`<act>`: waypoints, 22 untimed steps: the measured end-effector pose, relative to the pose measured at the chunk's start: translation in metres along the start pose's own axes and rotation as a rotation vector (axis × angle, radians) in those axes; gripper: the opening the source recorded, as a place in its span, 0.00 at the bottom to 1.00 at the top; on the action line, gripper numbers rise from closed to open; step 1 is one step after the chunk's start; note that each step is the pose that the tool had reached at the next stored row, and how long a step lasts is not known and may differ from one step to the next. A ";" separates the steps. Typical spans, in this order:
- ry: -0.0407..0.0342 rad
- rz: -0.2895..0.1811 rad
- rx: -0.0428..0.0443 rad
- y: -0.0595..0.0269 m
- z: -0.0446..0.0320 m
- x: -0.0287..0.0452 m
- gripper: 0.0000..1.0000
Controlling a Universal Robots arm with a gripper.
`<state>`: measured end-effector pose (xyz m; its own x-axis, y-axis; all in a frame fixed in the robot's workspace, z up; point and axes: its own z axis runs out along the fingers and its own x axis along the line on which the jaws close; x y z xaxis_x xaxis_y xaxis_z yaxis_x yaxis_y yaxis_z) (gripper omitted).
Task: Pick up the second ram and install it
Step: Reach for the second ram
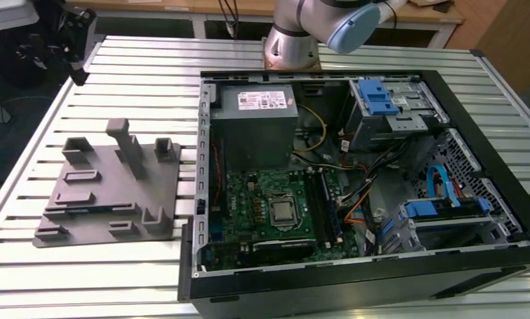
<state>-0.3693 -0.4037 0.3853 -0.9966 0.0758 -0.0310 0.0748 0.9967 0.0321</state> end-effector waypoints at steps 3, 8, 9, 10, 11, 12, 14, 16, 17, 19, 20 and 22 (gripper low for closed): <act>0.0000 0.000 0.0001 -0.0100 0.0010 0.0034 0.32; 0.0000 0.000 0.0001 -0.0224 0.0015 0.0059 0.32; 0.0000 0.000 0.0001 -0.0252 0.0017 0.0067 0.24; 0.0000 0.000 0.0001 -0.0278 0.0017 0.0076 0.24; -0.0001 0.000 0.0000 -0.0303 0.0019 0.0086 0.24; 0.0000 0.000 0.0001 -0.0330 0.0018 0.0096 0.18; 0.0000 0.000 0.0001 -0.0390 0.0020 0.0114 0.11; 0.0001 0.000 0.0002 -0.0460 0.0020 0.0131 0.11; 0.0000 0.000 0.0001 -0.0495 0.0022 0.0139 0.11; -0.0001 0.000 0.0000 -0.0567 0.0029 0.0158 0.11; 0.0001 0.000 0.0002 -0.0604 0.0033 0.0166 0.11; 0.0000 0.000 0.0000 -0.0680 0.0044 0.0181 0.11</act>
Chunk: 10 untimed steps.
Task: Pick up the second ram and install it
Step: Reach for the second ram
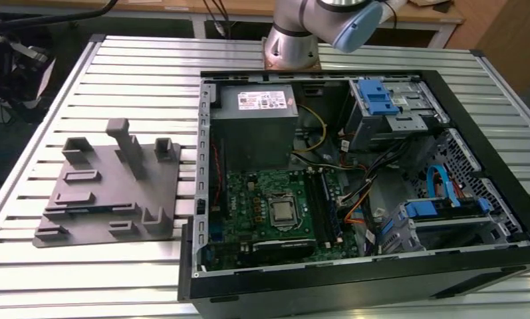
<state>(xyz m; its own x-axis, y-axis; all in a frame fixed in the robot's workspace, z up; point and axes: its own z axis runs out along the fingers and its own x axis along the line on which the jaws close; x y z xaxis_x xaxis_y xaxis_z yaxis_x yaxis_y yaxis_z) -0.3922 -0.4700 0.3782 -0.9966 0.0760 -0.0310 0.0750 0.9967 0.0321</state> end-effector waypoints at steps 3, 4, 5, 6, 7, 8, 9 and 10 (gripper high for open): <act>0.0000 0.000 0.0000 -0.0114 0.0018 0.0013 0.11; 0.0000 0.000 0.0000 -0.0155 0.0026 0.0015 0.11; 0.0000 0.000 0.0001 -0.0196 0.0033 0.0018 0.11; 0.0001 0.000 0.0001 -0.0241 0.0044 0.0021 0.11; 0.0000 0.000 0.0000 -0.0280 0.0059 0.0023 0.11; -0.0001 0.000 -0.0001 -0.0320 0.0077 0.0026 0.11; 0.0001 0.000 0.0001 -0.0356 0.0092 0.0029 0.11; 0.0001 0.000 0.0001 -0.0390 0.0108 0.0033 0.11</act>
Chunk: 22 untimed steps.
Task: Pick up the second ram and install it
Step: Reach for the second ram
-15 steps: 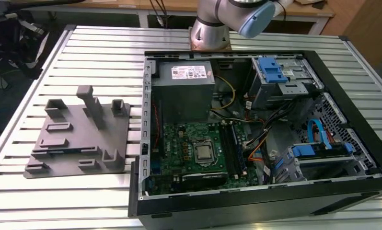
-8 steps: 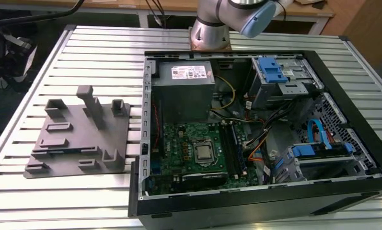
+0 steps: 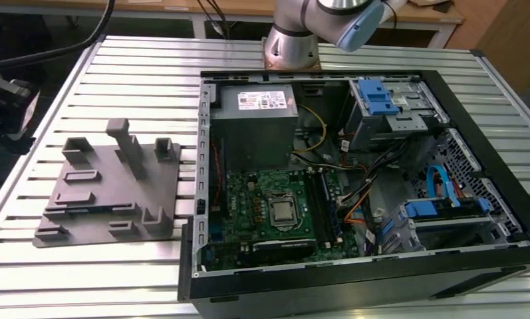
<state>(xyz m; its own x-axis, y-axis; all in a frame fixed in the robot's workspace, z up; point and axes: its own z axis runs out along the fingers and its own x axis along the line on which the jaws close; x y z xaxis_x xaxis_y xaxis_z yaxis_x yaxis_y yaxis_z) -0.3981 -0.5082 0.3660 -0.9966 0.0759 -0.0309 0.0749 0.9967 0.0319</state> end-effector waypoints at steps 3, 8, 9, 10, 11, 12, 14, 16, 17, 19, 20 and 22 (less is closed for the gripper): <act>0.0000 0.000 0.0000 -0.0087 0.0052 0.0016 0.11; -0.0001 0.000 0.0000 -0.0199 0.0127 0.0053 0.11; -0.0001 0.000 -0.0001 -0.0217 0.0140 0.0062 0.11; -0.0001 0.000 0.0000 -0.0236 0.0153 0.0070 0.11; -0.0001 0.000 -0.0001 -0.0253 0.0165 0.0078 0.11; -0.0001 0.000 0.0000 -0.0270 0.0176 0.0084 0.11; -0.0001 0.000 0.0000 -0.0302 0.0199 0.0098 0.11; -0.0001 0.000 -0.0001 -0.0334 0.0222 0.0110 0.11; -0.0002 0.000 -0.0001 -0.0349 0.0234 0.0116 0.11; -0.0001 0.000 -0.0001 -0.0380 0.0256 0.0126 0.11; -0.0002 0.000 -0.0001 -0.0396 0.0268 0.0132 0.11; 0.0000 0.000 0.0000 -0.0430 0.0292 0.0143 0.11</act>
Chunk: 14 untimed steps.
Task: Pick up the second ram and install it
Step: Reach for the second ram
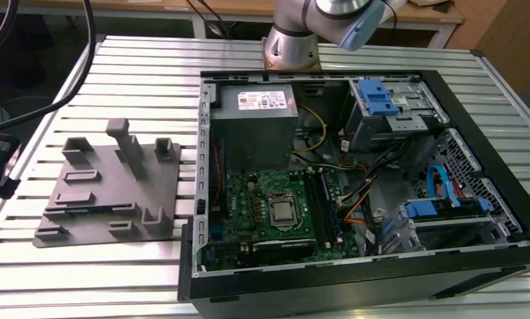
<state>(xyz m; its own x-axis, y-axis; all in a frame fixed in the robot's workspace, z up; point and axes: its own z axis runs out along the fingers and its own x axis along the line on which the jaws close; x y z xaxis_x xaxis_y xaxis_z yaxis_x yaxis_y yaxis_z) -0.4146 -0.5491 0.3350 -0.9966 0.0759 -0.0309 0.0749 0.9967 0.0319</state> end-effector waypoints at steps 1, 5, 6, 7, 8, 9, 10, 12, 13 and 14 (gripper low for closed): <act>-0.0001 0.000 0.0000 -0.0020 0.0014 0.0006 0.11; -0.0001 0.000 -0.0001 -0.0092 0.0083 0.0017 0.11; 0.0000 0.000 0.0001 -0.0108 0.0100 0.0018 0.11; -0.0003 0.000 -0.0003 -0.0116 0.0120 0.0018 0.11; -0.0003 0.000 -0.0003 -0.0117 0.0138 0.0019 0.11; -0.0001 0.000 -0.0001 -0.0117 0.0154 0.0020 0.11; 0.0001 0.000 0.0000 -0.0116 0.0172 0.0020 0.11; 0.0001 0.000 0.0001 -0.0089 0.0210 0.0020 0.11; 0.0000 0.000 0.0000 -0.0069 0.0229 0.0021 0.11; 0.0000 0.000 0.0000 -0.0044 0.0248 0.0020 0.11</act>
<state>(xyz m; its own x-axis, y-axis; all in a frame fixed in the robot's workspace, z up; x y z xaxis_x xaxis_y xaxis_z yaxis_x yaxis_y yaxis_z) -0.4161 -0.5526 0.3101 -0.9966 0.0759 -0.0309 0.0749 0.9967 0.0319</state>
